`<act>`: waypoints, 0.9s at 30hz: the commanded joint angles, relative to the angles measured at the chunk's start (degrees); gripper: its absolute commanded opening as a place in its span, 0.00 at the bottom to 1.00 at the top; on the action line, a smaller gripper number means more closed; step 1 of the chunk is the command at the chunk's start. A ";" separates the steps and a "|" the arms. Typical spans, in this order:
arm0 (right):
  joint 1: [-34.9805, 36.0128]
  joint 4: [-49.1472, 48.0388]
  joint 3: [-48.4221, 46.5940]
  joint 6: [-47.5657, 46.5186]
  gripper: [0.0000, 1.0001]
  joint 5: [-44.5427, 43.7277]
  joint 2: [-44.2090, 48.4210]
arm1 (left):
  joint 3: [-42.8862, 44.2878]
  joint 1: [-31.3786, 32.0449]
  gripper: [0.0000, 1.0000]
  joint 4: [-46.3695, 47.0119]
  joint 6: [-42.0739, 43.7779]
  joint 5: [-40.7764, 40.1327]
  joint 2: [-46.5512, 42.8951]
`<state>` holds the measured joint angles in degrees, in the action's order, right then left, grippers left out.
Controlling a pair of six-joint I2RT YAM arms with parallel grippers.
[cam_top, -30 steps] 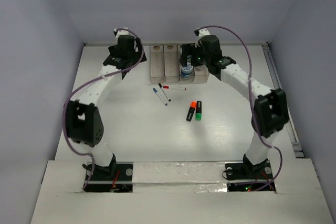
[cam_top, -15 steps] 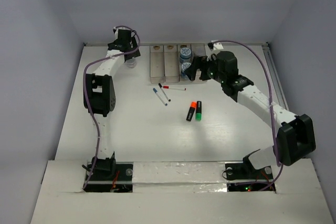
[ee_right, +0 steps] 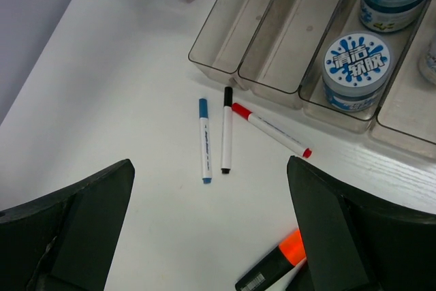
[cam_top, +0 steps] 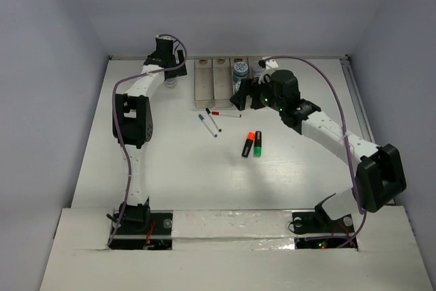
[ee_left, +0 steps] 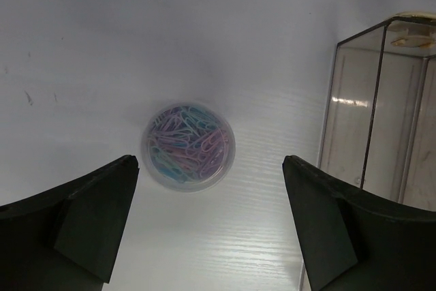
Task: Sort the stationery into containers
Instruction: Pick up the stationery from the center of the board.
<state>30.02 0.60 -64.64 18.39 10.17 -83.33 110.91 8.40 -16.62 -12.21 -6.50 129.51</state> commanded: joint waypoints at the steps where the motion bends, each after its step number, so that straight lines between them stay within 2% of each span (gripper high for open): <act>1: 0.92 -2.80 -2.42 -0.37 1.00 -0.42 -1.04 | 4.13 0.03 0.85 -0.51 2.01 0.62 1.00; 13: 1.44 -2.10 -3.03 -0.99 1.00 -1.30 -2.10 | 3.00 0.03 0.84 2.73 1.48 -2.20 1.36; 25: 1.44 -2.01 -3.21 -1.17 1.00 -1.65 -2.45 | 4.84 0.03 0.74 1.68 1.84 -1.67 3.73; 27: 1.44 -2.01 -3.03 -1.25 1.00 -1.74 -2.19 | 4.66 0.03 0.68 1.86 1.84 -1.76 3.82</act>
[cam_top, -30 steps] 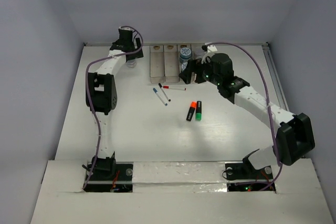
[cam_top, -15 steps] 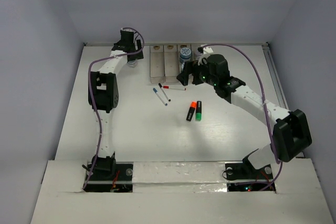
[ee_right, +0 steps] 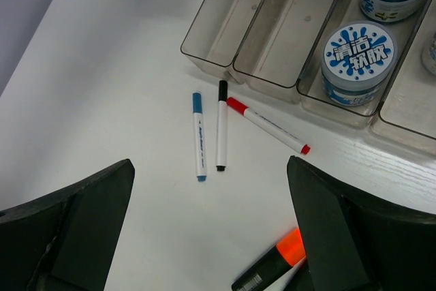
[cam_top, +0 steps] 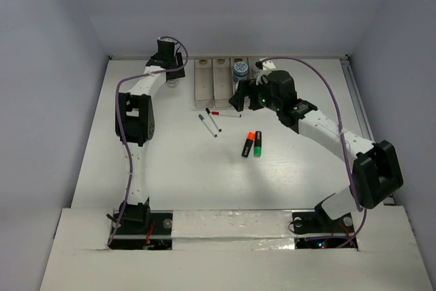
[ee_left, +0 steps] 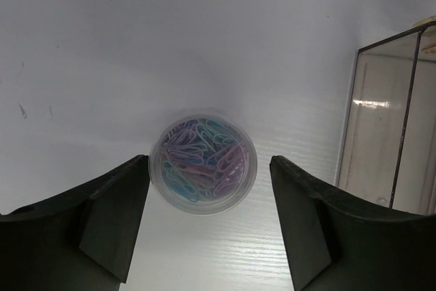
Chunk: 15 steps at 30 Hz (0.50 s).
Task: Sort the stationery into containers
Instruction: Pick up the stationery from the center of the board.
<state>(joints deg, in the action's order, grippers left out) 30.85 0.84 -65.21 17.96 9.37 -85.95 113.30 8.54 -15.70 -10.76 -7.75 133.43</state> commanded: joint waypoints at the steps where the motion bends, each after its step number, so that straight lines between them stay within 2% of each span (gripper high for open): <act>1: 0.61 -2.25 -2.47 -0.73 1.00 -0.93 0.61 | 2.28 -0.10 0.66 0.85 0.31 -0.51 -0.10; 5: 0.61 -2.07 -1.94 -0.73 1.00 -1.54 1.05 | 1.93 -0.10 0.44 0.94 0.31 -1.04 -0.18; 7: 0.61 -2.16 -1.68 -0.82 1.00 -2.16 2.01 | 1.75 -0.10 0.38 0.94 0.39 -1.48 -0.62; 8: 0.61 -2.07 -1.50 -0.90 1.00 -2.77 2.45 | 1.67 -0.10 0.28 0.94 0.39 -1.65 -0.80; 12: 0.61 -2.07 -0.36 -1.17 1.00 -5.05 5.35 | -0.44 -0.10 0.16 2.52 -0.48 -1.40 -6.31; 15: 0.61 -1.02 -0.27 -1.52 1.00 -9.01 8.25 | -0.79 0.60 0.13 2.87 -1.71 0.36 -12.21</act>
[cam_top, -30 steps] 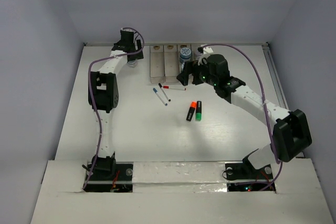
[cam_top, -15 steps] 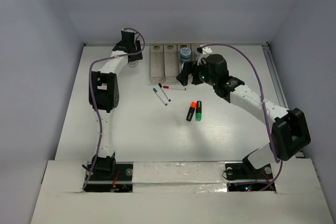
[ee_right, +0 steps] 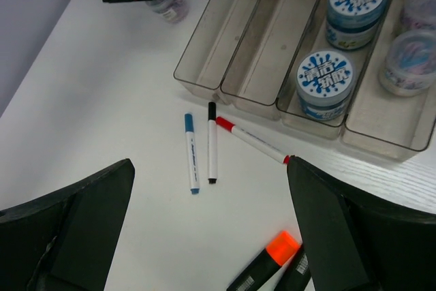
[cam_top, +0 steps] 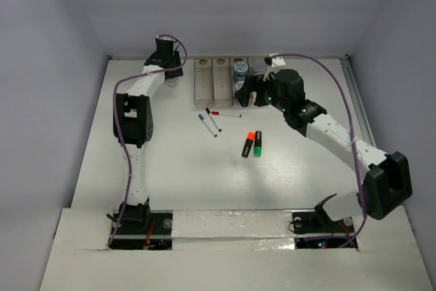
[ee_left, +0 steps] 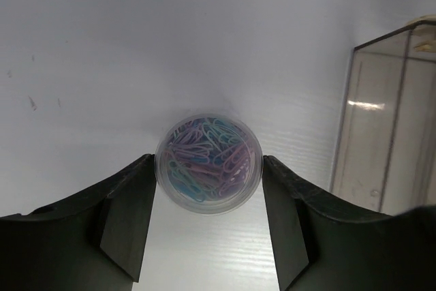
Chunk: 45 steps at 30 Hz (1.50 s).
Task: Sort the stationery into containers
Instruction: Pick up the stationery from the center of the board, then place the stationery in the storage box.
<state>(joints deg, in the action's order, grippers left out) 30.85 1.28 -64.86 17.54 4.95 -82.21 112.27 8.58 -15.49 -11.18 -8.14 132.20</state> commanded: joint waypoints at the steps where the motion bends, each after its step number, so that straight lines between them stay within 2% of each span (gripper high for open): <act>1: 0.61 0.37 -0.62 -1.45 1.00 -6.51 6.17 | 0.06 1.78 0.13 3.09 -1.56 1.11 -12.57; 3: 0.61 1.44 -0.71 -1.72 1.00 -10.12 7.85 | -0.12 3.63 0.13 3.27 -1.92 2.25 -16.25; 9: 0.61 5.92 0.00 -2.86 1.00 -21.20 15.41 | 1.11 16.01 0.13 1.25 -2.79 1.20 -19.79; 14: 0.09 10.41 0.17 -3.30 0.99 -27.61 21.56 | 1.90 25.50 0.13 1.77 -4.46 1.90 -19.18; 17: -0.44 10.41 1.58 -3.65 0.99 -31.21 27.18 | 3.39 28.76 0.13 1.86 -5.08 1.64 -18.04; 20: -0.44 12.42 0.71 -3.22 0.99 -31.23 31.32 | 7.68 32.89 0.14 1.78 -5.08 1.11 -13.92; 27: -0.44 16.30 0.88 -2.60 0.99 -30.44 37.30 | 15.34 34.75 0.13 0.19 -5.17 0.94 -4.95; 35: -0.44 16.30 3.33 -2.77 0.99 -27.90 39.06 | 19.91 35.28 0.14 0.10 -3.76 0.49 2.00; 45: -0.44 15.07 5.71 -1.63 0.99 -22.27 37.74 | 20.89 35.28 0.14 1.77 -2.71 -0.82 4.29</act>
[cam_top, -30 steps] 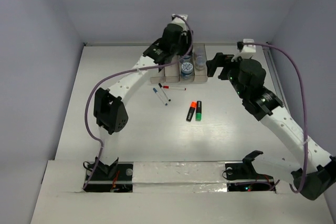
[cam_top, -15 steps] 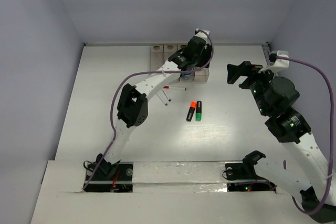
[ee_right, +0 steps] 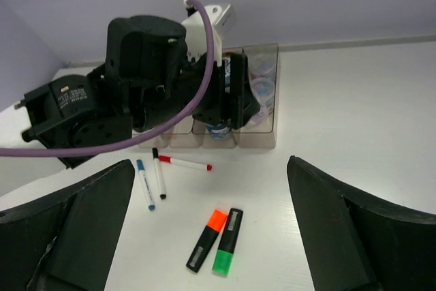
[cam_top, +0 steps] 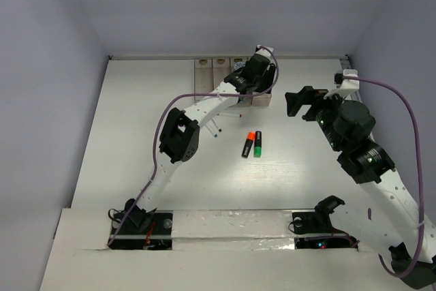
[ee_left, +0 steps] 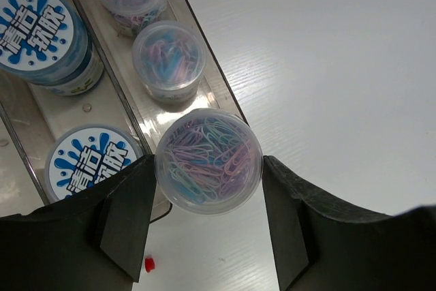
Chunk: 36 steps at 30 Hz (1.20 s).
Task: Sort the stationery into containers
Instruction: Place the stationery in the storage box, then pick up the pen from the center of the board.
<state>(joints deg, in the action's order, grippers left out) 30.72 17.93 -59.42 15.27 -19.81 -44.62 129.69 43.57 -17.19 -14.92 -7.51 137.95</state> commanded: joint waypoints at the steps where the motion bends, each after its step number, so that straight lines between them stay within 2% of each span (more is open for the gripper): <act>1: -0.31 -1.59 0.35 0.73 0.99 2.59 0.06 | 3.38 0.29 0.14 3.57 1.12 -1.80 -1.37; 13: -0.31 -1.32 0.97 0.99 0.99 3.38 0.15 | 4.26 0.29 0.15 3.39 2.88 -3.04 2.23; 16: -0.31 -1.32 1.15 0.99 0.99 3.38 -0.11 | 4.35 0.29 0.19 3.13 3.14 -2.86 2.76; 19: -0.31 -1.24 1.23 1.26 0.99 3.20 -0.12 | 4.26 0.29 0.32 2.87 3.23 -3.48 2.94; 20: -0.31 -1.23 1.32 1.34 1.00 3.29 -0.12 | 4.17 0.29 0.50 2.78 3.31 -3.65 2.85; 23: -0.31 -0.71 1.50 1.26 1.00 2.50 0.06 | 3.99 0.29 0.74 2.95 3.40 -3.83 2.06; 24: -0.31 -0.27 1.32 1.08 1.00 1.28 0.15 | 3.99 0.29 0.85 3.21 3.32 -3.57 1.19; 25: -0.31 0.60 1.15 0.99 1.00 0.83 0.24 | 4.08 0.29 0.90 3.56 3.32 -3.22 0.57; 26: -0.31 0.87 1.06 0.99 1.00 0.39 0.32 | 4.34 0.29 0.99 4.35 3.32 -2.78 0.04; 32: -0.31 2.98 3.16 3.01 0.97 -0.23 1.99 | 9.62 -1.38 0.99 4.53 2.35 1.53 -5.93; 36: -0.31 5.62 5.53 5.12 0.96 4.67 -1.69 | 6.47 -2.53 0.99 5.32 2.52 3.03 -17.49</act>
<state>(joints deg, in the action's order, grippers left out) 30.72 21.02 -55.61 18.26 -18.11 -43.86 134.91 42.48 -15.92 -12.25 -6.02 136.44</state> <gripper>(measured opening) 0.969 0.989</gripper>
